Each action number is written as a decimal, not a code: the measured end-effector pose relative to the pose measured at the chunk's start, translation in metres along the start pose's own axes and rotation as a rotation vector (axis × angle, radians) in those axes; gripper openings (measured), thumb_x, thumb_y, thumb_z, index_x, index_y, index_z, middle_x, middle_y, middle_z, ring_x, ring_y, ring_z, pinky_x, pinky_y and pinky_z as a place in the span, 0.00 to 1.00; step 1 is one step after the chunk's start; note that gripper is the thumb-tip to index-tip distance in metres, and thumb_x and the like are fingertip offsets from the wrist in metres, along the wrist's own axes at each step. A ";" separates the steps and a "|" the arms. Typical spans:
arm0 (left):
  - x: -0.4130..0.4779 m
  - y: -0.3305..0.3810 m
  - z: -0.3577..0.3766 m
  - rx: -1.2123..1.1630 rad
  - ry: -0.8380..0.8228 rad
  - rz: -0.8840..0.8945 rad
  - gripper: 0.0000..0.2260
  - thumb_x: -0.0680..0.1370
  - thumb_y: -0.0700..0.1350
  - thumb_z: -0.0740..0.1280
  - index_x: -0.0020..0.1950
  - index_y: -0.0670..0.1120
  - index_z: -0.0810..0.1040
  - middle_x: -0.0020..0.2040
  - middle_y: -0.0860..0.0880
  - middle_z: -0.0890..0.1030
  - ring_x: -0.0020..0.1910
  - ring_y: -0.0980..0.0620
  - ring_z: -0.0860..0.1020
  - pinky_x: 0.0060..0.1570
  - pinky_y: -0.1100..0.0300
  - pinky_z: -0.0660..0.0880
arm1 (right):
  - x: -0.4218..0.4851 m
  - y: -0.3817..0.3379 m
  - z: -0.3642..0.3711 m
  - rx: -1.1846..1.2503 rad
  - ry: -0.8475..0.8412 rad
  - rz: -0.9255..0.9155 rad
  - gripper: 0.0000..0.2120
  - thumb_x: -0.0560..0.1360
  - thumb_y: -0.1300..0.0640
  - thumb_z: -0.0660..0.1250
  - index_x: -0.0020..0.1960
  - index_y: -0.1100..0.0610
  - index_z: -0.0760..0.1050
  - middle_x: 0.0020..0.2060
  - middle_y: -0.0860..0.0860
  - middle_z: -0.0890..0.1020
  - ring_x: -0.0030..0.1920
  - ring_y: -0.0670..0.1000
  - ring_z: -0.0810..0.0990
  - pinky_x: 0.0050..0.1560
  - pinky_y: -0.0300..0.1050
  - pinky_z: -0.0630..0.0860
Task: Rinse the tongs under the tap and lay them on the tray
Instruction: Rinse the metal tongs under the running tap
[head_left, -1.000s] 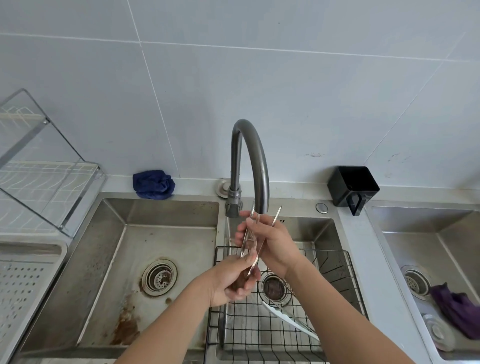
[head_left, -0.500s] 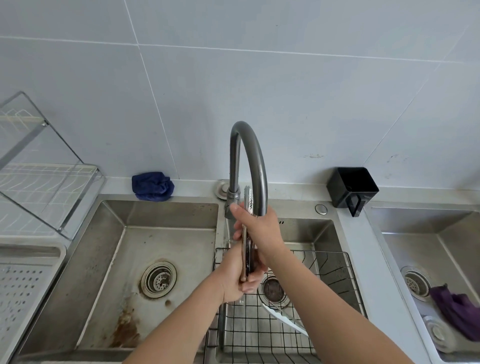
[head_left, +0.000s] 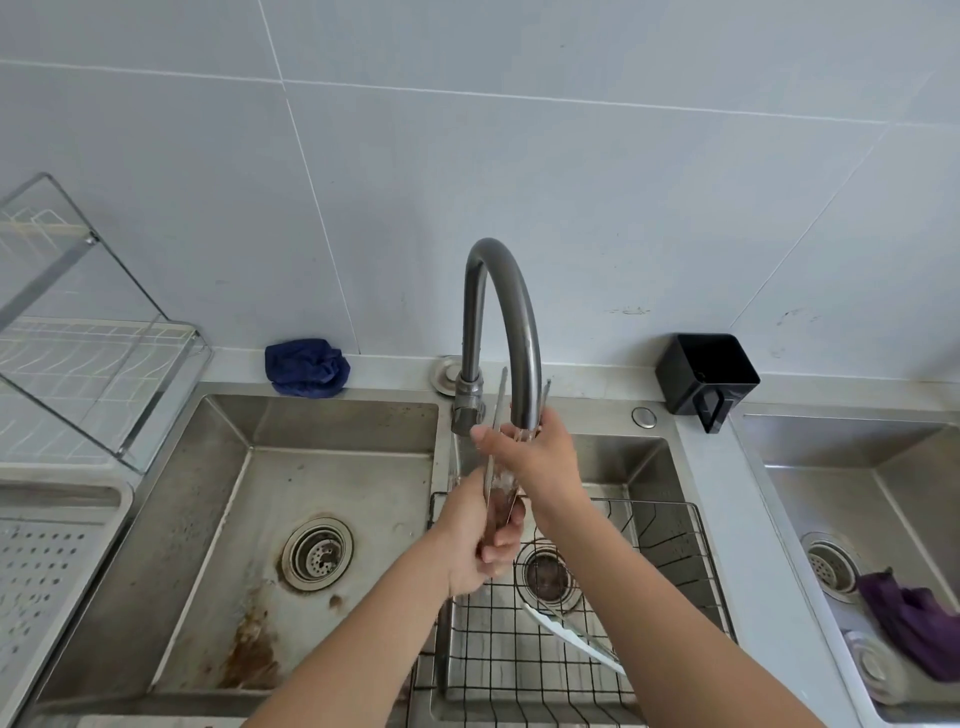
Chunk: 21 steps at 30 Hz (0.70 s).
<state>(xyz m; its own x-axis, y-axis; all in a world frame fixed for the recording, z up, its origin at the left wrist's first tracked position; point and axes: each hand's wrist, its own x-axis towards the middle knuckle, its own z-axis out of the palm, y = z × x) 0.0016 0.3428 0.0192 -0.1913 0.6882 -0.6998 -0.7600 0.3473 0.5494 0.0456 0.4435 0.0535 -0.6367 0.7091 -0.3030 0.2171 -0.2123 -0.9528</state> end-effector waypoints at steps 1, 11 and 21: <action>-0.001 0.004 -0.003 -0.004 -0.088 -0.035 0.29 0.77 0.68 0.56 0.31 0.44 0.73 0.21 0.50 0.65 0.16 0.54 0.61 0.20 0.66 0.52 | 0.000 -0.001 -0.003 0.058 -0.015 -0.009 0.26 0.67 0.56 0.83 0.58 0.56 0.74 0.38 0.52 0.86 0.35 0.51 0.86 0.40 0.47 0.80; 0.011 0.003 0.011 -0.150 0.346 0.112 0.26 0.83 0.59 0.54 0.31 0.46 0.72 0.23 0.48 0.72 0.17 0.54 0.61 0.19 0.68 0.51 | -0.001 -0.003 0.008 0.044 0.075 -0.209 0.18 0.71 0.62 0.77 0.53 0.45 0.76 0.42 0.59 0.85 0.44 0.60 0.85 0.47 0.53 0.85; 0.006 0.001 0.004 0.132 0.283 0.157 0.24 0.84 0.52 0.55 0.35 0.42 0.78 0.26 0.43 0.77 0.18 0.51 0.65 0.21 0.63 0.56 | 0.007 -0.013 0.011 0.218 -0.223 -0.014 0.21 0.71 0.54 0.77 0.58 0.64 0.77 0.32 0.57 0.79 0.30 0.55 0.76 0.32 0.47 0.75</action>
<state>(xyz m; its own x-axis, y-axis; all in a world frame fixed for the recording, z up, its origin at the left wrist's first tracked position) 0.0020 0.3495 0.0178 -0.4782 0.5422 -0.6909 -0.6246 0.3430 0.7016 0.0305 0.4440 0.0634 -0.7905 0.5528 -0.2637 0.0588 -0.3601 -0.9311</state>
